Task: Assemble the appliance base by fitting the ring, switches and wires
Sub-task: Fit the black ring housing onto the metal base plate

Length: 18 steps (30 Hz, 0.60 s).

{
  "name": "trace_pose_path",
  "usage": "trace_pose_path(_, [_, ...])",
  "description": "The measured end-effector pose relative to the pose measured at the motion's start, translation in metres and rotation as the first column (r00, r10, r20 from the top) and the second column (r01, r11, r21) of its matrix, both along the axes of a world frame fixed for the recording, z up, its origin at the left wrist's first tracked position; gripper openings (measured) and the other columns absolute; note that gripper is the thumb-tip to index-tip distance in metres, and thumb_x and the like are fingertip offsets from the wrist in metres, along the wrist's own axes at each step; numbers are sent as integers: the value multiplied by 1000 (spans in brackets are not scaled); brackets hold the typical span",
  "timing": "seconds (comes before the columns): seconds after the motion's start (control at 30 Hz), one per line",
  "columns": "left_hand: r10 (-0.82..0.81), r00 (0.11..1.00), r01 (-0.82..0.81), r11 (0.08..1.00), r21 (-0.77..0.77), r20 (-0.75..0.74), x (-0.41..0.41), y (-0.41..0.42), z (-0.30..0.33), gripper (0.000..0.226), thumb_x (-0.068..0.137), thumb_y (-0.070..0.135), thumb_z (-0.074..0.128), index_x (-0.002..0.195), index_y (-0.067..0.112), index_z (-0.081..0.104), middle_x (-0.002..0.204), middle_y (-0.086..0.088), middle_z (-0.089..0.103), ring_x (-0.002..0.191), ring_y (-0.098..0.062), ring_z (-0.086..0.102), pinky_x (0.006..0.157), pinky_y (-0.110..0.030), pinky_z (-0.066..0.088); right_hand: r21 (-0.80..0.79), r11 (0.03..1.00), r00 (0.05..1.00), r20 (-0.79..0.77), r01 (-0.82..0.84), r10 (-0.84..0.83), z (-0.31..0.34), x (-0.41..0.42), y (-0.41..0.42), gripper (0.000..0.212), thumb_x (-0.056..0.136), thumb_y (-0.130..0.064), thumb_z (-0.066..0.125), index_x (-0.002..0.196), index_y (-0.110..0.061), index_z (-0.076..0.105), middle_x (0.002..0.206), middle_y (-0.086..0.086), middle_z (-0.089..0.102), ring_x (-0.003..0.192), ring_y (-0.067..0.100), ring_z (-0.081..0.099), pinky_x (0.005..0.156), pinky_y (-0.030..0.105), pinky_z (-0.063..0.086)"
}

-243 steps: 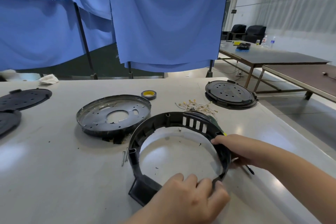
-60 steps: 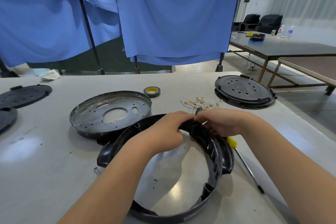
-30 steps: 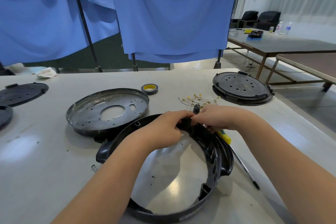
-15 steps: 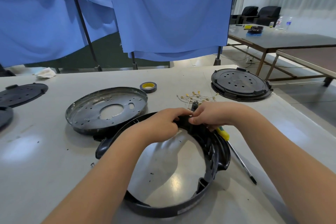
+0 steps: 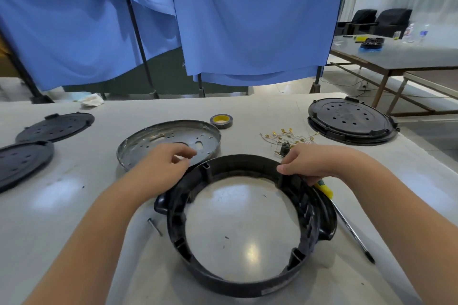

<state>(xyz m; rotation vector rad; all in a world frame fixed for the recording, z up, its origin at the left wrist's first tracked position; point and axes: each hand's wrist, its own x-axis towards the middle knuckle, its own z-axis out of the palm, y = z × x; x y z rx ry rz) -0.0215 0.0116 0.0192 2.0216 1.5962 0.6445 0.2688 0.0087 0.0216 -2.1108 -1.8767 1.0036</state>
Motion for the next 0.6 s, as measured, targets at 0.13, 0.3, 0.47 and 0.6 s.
trace_pose_path(0.13, [8, 998, -10, 1000, -21, -59, -6, -4, -13, 25, 94, 24, 52, 113, 32, 66, 104, 17, 63, 100, 0, 57, 88, -25, 44, -13, 1000, 1000, 4, -9, 9, 2, 0, -1, 23, 93, -38, 58, 108, -23, 66, 77, -6, 50, 73, 15, 59, 70, 25, 56])
trace_pose_path(0.3, [-10, 999, 11, 1000, 19, -54, -7, -4, -17, 17, 91, 24, 59, 98, 36, 68, 97, 22, 64, 99, 2, 58, 87, -22, 43, -50, 999, 1000, 24, -14, 15, 7, 5, -5, 16, 93, -33, 59, 97, -21, 69, 84, 1, 60, 73, 16, 62, 66, 25, 58])
trace_pose_path(0.47, [-21, 992, 30, 997, 70, -127, -4, -4, -22, 11, 92, 27, 57, 94, 32, 67, 108, 13, 61, 107, -8, 55, 96, -31, 44, -62, 998, 999, 42, -14, 17, 10, 6, -8, 12, 93, -31, 60, 97, -22, 67, 84, -2, 56, 70, 13, 60, 61, 22, 54])
trace_pose_path(0.6, [-12, 979, 46, 985, 164, -204, 6, -6, -24, 15, 93, 25, 55, 96, 21, 70, 116, 7, 62, 114, -16, 51, 101, -42, 41, -53, 998, 996, 82, -13, 18, 14, 8, -11, 17, 93, -32, 60, 102, -20, 68, 83, 2, 56, 71, 17, 60, 62, 24, 56])
